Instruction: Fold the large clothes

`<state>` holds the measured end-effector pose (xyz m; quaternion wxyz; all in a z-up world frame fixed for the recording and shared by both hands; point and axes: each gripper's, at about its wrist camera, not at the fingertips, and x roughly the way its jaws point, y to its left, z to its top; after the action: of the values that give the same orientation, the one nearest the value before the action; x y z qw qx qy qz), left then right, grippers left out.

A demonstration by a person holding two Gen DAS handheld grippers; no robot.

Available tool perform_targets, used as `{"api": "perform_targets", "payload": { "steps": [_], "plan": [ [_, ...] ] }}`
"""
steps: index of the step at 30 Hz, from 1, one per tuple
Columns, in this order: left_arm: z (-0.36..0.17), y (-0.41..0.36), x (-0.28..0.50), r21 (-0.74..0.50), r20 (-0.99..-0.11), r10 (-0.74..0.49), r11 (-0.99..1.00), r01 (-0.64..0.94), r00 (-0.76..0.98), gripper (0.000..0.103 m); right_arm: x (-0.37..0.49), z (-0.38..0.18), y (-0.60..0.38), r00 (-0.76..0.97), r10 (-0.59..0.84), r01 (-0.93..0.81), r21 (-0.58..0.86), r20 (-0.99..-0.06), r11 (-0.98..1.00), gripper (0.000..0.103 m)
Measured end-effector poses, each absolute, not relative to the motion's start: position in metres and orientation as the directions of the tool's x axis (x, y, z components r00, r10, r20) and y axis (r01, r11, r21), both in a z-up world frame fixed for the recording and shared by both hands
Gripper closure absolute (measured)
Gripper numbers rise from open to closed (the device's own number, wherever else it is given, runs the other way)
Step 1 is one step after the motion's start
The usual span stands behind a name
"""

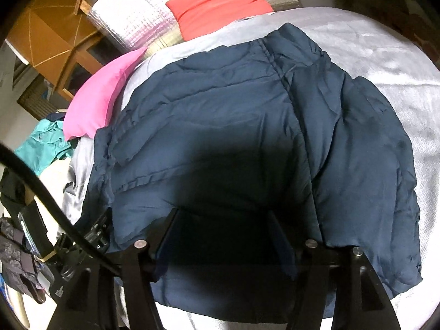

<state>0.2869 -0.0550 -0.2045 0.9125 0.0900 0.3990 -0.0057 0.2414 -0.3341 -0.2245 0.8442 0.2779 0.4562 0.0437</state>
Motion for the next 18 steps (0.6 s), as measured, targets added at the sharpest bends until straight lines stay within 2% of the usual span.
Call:
{"api": "perform_targets", "payload": {
  "steps": [6,18],
  "plan": [
    [-0.207,-0.054,0.285,0.15,-0.722,0.053,0.985,0.081,0.69,0.017,0.238,-0.226,-0.342,0.583,0.342,0.181,0.528,-0.737,0.83,0.045],
    [-0.211,-0.052,0.286,0.141,-0.719,0.042,0.986,0.086,0.693,0.013,0.239,-0.229,-0.347,0.586,0.366,0.158,0.545,-0.723,0.823,0.046]
  ]
}}
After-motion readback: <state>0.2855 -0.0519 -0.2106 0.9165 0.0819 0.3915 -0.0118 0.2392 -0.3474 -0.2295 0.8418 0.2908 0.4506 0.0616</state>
